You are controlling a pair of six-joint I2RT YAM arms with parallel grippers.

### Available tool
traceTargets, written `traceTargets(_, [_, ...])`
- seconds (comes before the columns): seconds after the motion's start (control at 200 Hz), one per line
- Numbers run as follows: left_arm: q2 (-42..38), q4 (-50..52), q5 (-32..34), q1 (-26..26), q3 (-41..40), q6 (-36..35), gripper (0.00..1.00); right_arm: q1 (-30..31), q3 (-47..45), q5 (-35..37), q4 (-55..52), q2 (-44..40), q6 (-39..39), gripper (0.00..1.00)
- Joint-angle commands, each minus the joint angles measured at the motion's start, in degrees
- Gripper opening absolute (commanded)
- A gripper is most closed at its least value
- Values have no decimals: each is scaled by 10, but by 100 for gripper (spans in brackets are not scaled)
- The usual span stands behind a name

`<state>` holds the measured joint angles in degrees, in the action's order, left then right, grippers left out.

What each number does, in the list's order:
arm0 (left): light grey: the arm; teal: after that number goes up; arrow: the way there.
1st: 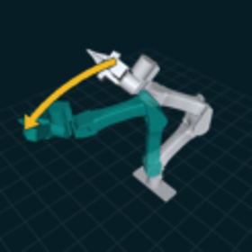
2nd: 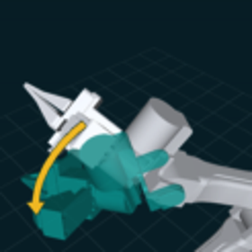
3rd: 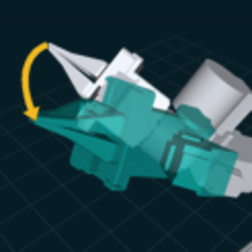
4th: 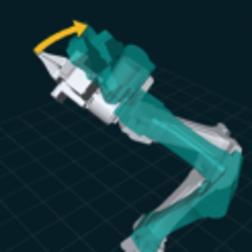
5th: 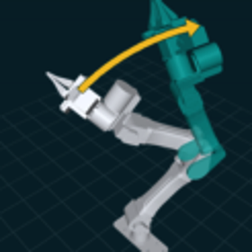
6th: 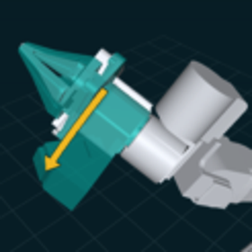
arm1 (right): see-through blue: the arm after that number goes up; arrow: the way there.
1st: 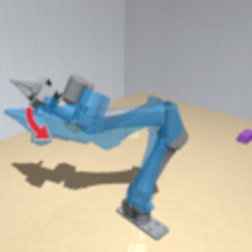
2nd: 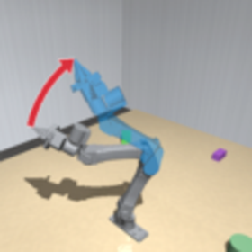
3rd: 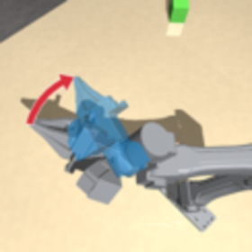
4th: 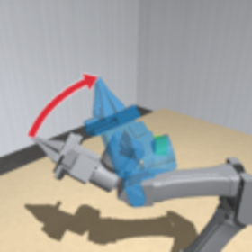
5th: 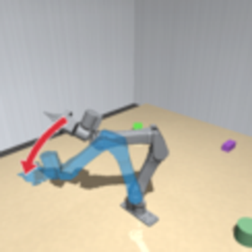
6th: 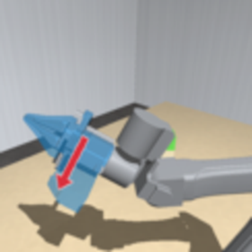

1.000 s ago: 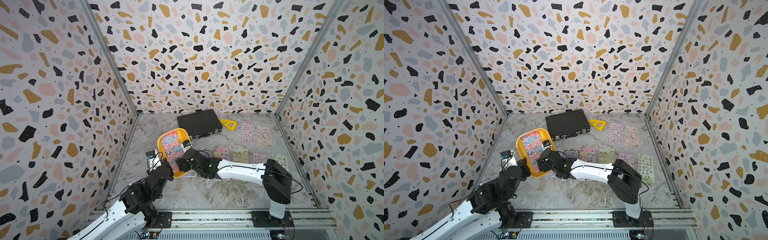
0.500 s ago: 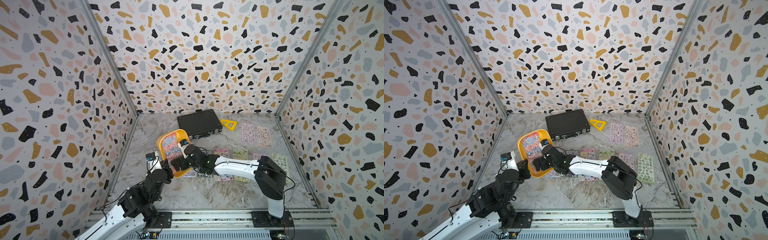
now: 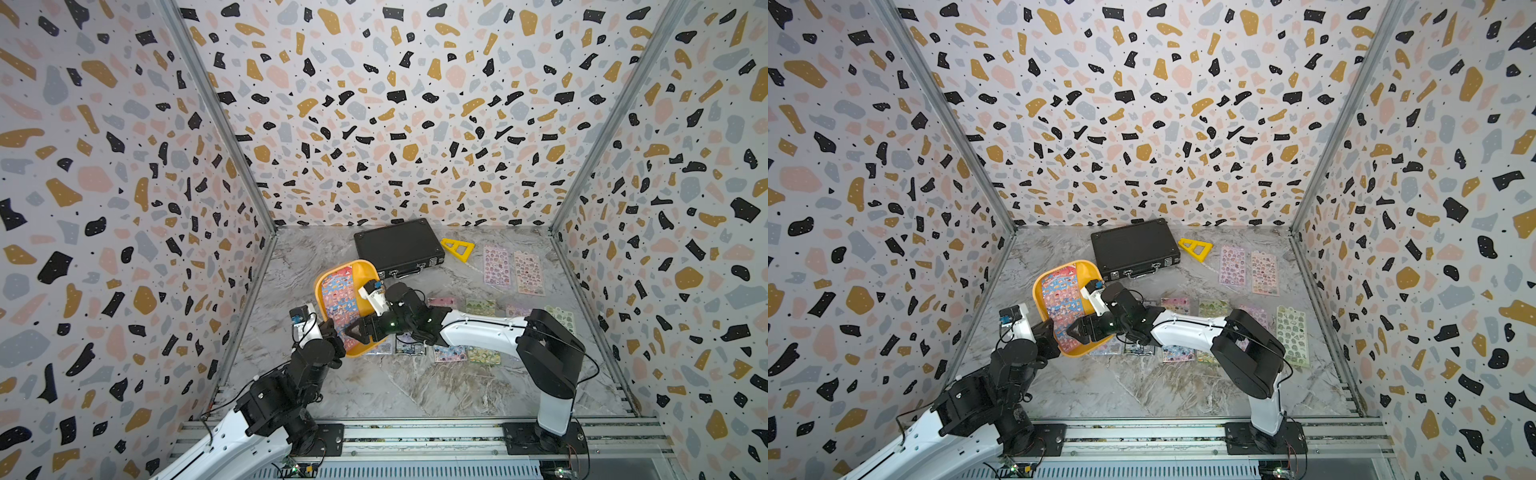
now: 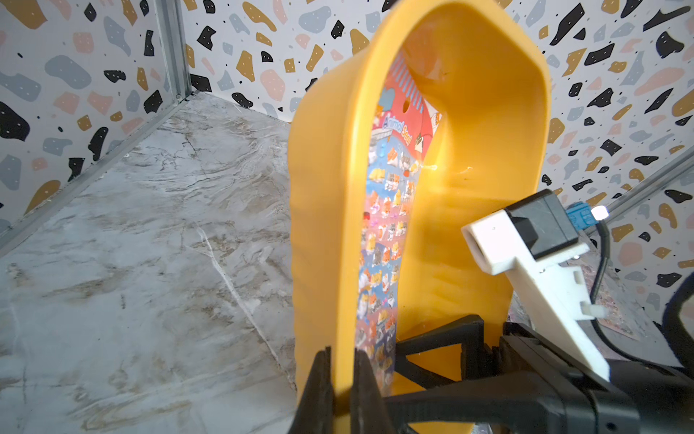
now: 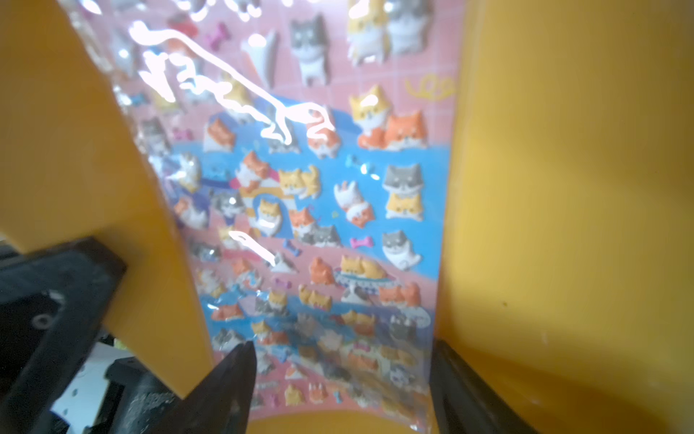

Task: Take the stickers out of the storage box
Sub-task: Pick up the sticker from the storage box.

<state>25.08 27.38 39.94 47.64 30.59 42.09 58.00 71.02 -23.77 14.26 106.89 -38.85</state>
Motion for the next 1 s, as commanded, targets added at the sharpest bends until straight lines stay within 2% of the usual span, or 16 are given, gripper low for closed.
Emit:
traceTargets(0.0, [-7, -40, 9, 3, 21, 33, 0, -21, -24, -42, 21, -24, -37, 72])
traceTargets(0.16, [13, -28, 17, 3, 28, 54, 0, -30, -47, -78, 57, -28, -76, 64])
traceTargets(0.365, [26, 0, 31, 3, 36, 101, 0, -36, -50, -67, 18, -28, -94, 62])
traceTargets(0.531, [26, 6, 26, 2, 39, 124, 0, -38, -49, -75, 11, -10, -109, 61])
traceTargets(0.716, [24, 11, 7, -2, 50, 136, 0, -45, -63, -105, 37, 2, -159, 56])
traceTargets(0.991, [44, 18, -18, -17, 57, 156, 0, -51, -74, -105, 36, 3, -187, 49])
